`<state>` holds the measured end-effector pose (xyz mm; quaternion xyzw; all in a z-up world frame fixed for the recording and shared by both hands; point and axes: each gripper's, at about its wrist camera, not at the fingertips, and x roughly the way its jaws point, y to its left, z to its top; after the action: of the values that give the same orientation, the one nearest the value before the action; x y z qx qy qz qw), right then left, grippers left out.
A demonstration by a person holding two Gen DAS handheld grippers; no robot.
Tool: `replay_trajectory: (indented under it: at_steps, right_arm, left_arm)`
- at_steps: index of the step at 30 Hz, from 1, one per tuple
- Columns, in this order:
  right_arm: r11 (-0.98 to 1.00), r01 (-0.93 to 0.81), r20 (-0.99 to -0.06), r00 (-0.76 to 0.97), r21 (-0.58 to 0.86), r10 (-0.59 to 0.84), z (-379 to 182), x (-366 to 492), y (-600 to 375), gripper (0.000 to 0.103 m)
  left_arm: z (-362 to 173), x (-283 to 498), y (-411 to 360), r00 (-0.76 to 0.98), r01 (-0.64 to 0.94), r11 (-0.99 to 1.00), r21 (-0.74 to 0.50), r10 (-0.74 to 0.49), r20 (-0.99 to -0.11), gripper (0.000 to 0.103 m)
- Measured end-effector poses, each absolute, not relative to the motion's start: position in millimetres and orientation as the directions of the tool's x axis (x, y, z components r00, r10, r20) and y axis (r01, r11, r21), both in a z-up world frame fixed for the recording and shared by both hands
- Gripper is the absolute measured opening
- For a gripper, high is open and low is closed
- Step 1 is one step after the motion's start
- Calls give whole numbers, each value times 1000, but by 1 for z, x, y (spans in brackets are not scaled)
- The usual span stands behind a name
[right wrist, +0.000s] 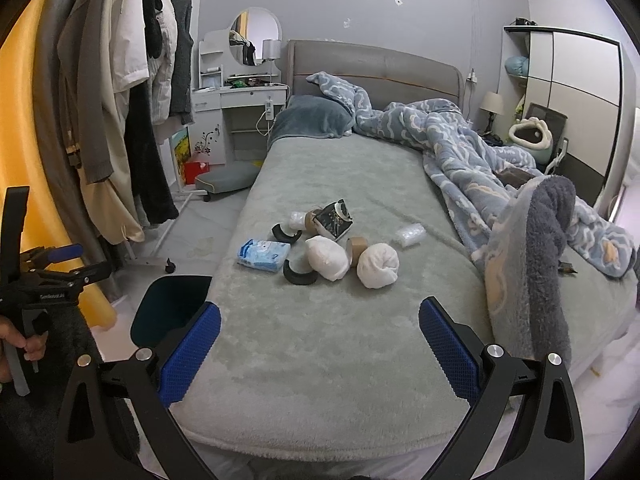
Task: Collect trash
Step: 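Grasp the blue wipe pack with the left tool while the right grasps the white sock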
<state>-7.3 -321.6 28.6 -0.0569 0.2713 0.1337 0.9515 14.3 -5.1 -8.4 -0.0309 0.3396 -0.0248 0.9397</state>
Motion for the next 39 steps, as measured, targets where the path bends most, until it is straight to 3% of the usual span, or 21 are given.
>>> replay_trajectory:
  at_steps: [4,13,39]
  right_arm:
    - [963,-271,-538,812,-5,226,27,7,-324,99]
    - [966,-257,-563,795,30,228,23,56,-332,87]
    - [946,-301,-672,677,120,300,-34,172,-346,76]
  left_arm:
    - [-5,26,-4,769,67,993,-102,-116,-628,100]
    - [-12,59,-19,752,168,982,-88,-186,-632,99]
    - [-69,161,-78,640,320,934,-159,-336,-691,99]
